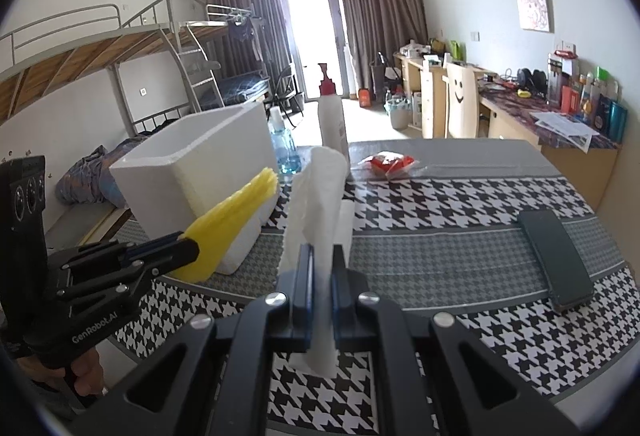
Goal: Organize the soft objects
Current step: 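Lift the yellow mesh with the left tool toward the foam box while the right tool carries the tissue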
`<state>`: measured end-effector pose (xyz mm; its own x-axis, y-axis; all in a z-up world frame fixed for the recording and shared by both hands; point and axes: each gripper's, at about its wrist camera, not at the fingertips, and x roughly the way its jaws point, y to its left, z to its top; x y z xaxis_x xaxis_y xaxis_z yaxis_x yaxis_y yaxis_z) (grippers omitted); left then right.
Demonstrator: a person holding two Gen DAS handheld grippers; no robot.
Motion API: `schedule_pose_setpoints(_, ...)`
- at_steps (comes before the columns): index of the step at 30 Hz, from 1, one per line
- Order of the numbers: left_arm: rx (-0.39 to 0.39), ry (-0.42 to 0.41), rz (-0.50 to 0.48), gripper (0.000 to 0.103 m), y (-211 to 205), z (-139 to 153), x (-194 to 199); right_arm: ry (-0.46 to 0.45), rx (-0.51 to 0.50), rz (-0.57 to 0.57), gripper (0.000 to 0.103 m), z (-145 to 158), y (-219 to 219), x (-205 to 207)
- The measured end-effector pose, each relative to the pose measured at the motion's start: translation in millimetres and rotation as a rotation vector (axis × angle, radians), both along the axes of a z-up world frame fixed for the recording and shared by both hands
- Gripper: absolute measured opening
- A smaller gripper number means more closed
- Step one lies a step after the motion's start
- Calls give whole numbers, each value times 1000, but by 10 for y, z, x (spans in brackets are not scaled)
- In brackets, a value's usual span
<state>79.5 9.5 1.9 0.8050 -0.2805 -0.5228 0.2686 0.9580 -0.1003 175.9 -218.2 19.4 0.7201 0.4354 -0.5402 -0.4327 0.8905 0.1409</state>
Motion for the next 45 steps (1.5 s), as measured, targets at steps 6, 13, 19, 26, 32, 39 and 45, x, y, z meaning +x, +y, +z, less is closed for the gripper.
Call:
schedule_pose_setpoints(6,4,-34,-5,10,8,67,-101,-24,0,0,10,49,5,-41)
schedule_pose_setpoints(13,26,-56,-12,10,-14,132,-116,-39,1,2,10,84,4,-58)
schedule_pose_setpoints(19,18,-71,-22,10,2,188,-113,-55,1,-15,10,130,-6,-72)
schedule_pose_setpoints(26,26,-101,-23,10,-34,283,-105,-80,9,-10,10,202,11,-105)
schedule_pose_setpoints(32,15,-122,-28,10,-36,358,-125,-98,22,-18,10,259,-5,-90)
schedule_pose_setpoints(39,8,-141,-26,10,-45,430,-103,-123,26,-17,10,336,8,-82)
schedule_pose_setpoints(45,17,-151,-25,10,-48,470,-79,-130,30,-22,10,366,5,-49)
